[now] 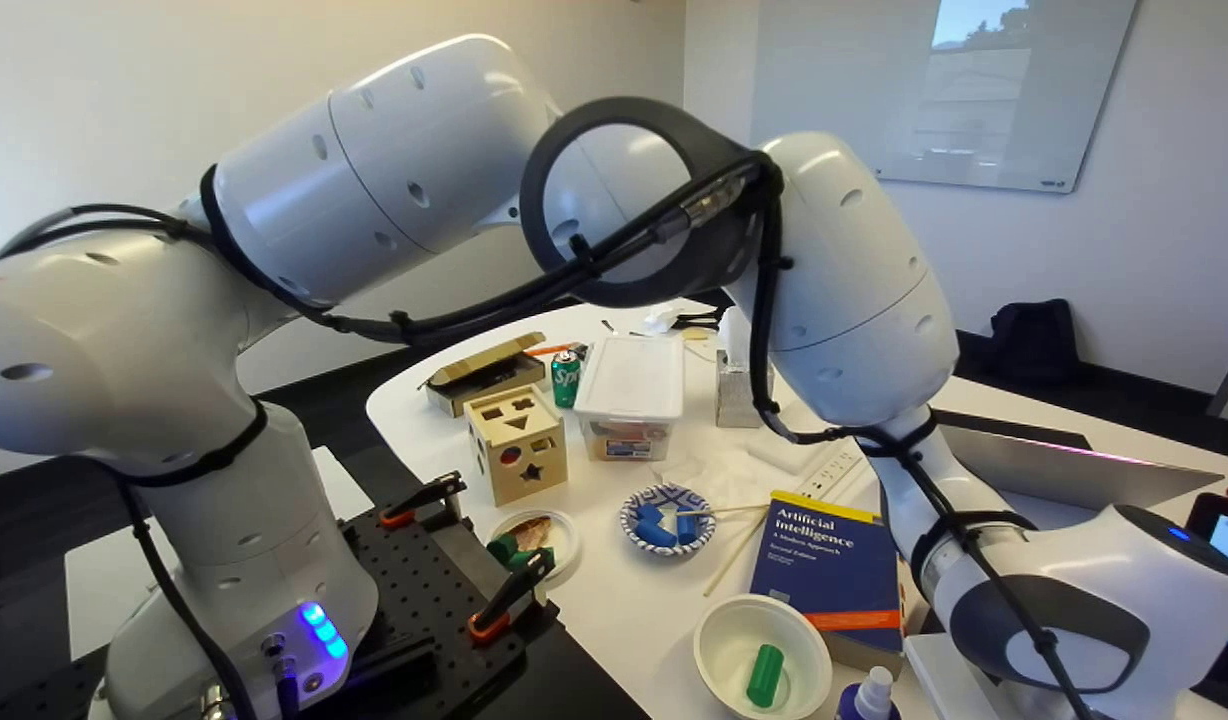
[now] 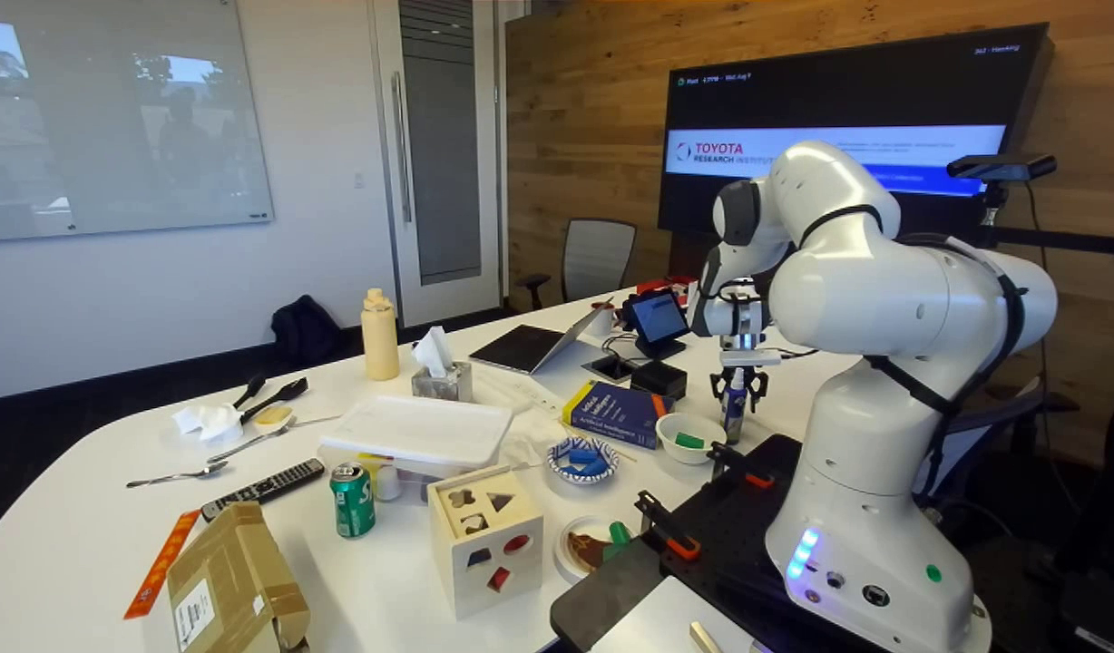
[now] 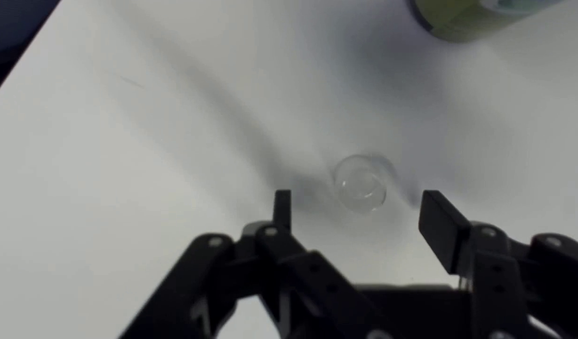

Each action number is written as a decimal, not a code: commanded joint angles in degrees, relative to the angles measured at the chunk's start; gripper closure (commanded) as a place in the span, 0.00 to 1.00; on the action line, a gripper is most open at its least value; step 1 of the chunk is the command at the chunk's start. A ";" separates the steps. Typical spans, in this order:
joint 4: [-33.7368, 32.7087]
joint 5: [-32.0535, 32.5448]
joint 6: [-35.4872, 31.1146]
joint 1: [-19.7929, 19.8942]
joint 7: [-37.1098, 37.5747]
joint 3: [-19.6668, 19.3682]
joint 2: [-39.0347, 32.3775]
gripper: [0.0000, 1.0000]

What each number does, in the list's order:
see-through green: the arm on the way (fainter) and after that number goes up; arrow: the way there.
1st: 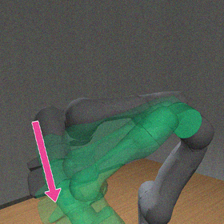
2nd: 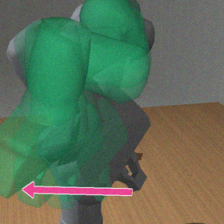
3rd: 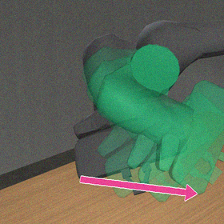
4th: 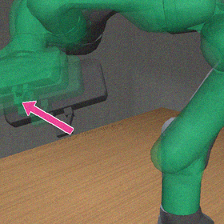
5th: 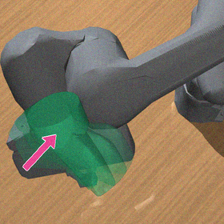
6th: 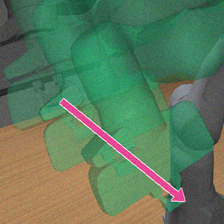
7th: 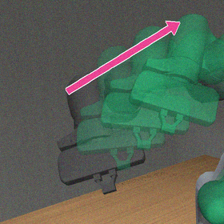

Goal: Put the clear cap onto the bottle

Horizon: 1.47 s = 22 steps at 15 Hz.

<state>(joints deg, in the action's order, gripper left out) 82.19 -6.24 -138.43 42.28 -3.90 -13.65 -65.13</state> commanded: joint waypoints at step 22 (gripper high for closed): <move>5.91 0.73 18.15 -2.46 3.02 -0.93 14.84 0.94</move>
<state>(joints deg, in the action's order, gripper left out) 82.29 -6.15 -124.38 41.71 -2.62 -13.47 -56.62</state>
